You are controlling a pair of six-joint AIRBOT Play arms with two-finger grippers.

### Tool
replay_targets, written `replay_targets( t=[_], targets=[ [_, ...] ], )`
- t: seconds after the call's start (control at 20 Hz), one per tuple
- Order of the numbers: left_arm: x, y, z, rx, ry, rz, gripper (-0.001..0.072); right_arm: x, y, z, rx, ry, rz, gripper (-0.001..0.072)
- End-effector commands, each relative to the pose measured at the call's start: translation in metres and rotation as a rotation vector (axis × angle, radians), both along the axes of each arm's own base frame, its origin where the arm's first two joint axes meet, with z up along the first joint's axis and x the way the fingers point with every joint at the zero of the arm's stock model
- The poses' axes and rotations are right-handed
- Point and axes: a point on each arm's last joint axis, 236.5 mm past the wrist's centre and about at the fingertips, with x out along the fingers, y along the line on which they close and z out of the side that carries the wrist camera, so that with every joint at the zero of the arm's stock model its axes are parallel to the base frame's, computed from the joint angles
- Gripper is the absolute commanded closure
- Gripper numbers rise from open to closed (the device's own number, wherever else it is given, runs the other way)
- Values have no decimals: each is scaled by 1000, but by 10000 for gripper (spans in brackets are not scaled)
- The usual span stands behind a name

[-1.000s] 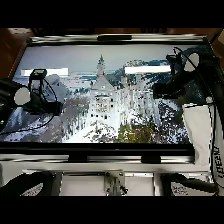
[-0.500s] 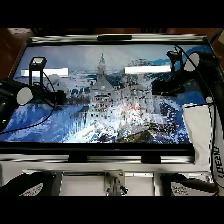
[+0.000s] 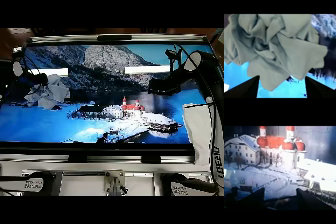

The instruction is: Fold the shirts.

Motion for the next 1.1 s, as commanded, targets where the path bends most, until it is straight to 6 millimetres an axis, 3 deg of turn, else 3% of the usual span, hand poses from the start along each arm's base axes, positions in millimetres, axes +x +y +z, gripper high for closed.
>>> replay_targets(
  t=[0.0,0.2,0.45,0.5,0.55,0.6,0.65,0.7,0.75,0.85,0.95,1.05],
  targets=[
    [14,36,-51,-48,95,92,19,-2,15,4,63,6,8,206],
    [10,36,-109,-53,213,95,23,-2,19,6,82,8,10,206],
    [6,42,-147,-53,278,105,35,-3,21,7,93,9,11,207],
    [7,42,-148,-53,277,105,130,-3,23,7,100,10,12,206],
    [9,43,-148,-53,265,104,341,-3,23,7,101,9,12,207],
    [12,43,-144,-51,257,103,451,-2,23,8,101,7,11,206],
    [15,44,-139,-52,248,105,461,-1,23,8,100,2,10,206],
    [16,44,-131,-51,244,108,625,1,23,8,101,-6,7,207],
    [18,45,-120,-49,241,107,676,3,22,9,100,-15,3,206],
    [19,43,-86,-19,241,27,677,4,22,9,100,-18,2,207],
    [22,41,-34,12,195,-34,677,6,22,10,92,-39,35,207],
    [25,32,47,51,53,-91,677,-3,22,9,85,-13,55,207]
  ],
)
